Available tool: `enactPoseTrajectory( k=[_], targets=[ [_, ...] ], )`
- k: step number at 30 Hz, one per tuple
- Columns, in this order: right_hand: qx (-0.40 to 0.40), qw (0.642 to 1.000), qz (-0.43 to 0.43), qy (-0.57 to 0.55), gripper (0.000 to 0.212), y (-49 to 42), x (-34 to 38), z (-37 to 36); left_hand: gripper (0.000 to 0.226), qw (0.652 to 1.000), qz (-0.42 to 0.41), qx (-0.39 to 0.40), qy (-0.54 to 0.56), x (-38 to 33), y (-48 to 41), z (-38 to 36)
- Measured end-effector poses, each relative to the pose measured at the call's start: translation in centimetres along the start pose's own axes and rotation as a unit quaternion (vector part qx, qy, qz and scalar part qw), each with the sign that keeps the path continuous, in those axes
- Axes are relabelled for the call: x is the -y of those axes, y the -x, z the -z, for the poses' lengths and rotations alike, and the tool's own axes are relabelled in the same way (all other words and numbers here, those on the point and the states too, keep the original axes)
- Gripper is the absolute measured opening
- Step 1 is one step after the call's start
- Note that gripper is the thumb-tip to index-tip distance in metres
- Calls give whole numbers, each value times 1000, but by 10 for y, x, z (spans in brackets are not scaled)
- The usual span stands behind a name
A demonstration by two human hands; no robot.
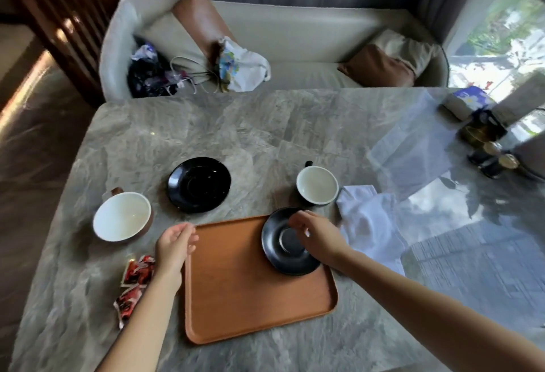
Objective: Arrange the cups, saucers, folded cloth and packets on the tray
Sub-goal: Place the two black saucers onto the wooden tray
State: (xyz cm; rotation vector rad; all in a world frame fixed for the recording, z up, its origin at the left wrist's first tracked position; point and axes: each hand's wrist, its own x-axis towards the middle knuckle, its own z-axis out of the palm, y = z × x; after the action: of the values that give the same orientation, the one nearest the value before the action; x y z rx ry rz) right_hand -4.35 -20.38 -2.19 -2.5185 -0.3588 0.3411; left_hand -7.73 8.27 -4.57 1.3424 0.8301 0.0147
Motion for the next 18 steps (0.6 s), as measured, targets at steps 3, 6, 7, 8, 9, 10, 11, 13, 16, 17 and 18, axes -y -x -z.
enactPoseTrajectory(
  k=[3, 6, 7, 8, 9, 10, 11, 13, 16, 17, 18],
  targets=[
    [10, 997, -9, -70, 41, -32, 28, -13, 25, 999, 8, -27, 30, -10, -16, -1],
    [17, 990, -29, -139, 44, -65, 56, -24, 29, 998, 16, -54, 24, -14, -32, -7],
    [27, 983, -58, -171, 42, -77, 63, -28, 28, 998, 18, -64, 21, -14, -38, -8],
    [46, 968, -106, -223, 38, -87, 70, -30, 26, 997, 23, -72, 20, -15, -43, -8],
    [70, 937, -166, -298, 32, -97, 77, -33, 21, 996, 31, -76, 24, -16, -48, -9],
    [99, 893, -228, -375, 22, -105, 82, -35, 20, 996, 42, -78, 30, -16, -52, -10],
    [114, 846, -277, -442, 13, -111, 88, -36, 27, 995, 54, -79, 40, -16, -56, -10],
    [106, 809, -325, -479, 19, -121, 91, -41, 45, 993, 76, -72, 60, -16, -64, -10],
    [109, 808, -337, -470, 21, -135, 95, -51, 53, 991, 95, -58, 73, -16, -77, -12],
    [111, 806, -339, -473, 20, -137, 98, -52, 53, 990, 102, -55, 80, -18, -79, -13],
    [114, 807, -342, -468, 16, -142, 100, -56, 54, 988, 112, -55, 85, -19, -82, -15]
  ],
)
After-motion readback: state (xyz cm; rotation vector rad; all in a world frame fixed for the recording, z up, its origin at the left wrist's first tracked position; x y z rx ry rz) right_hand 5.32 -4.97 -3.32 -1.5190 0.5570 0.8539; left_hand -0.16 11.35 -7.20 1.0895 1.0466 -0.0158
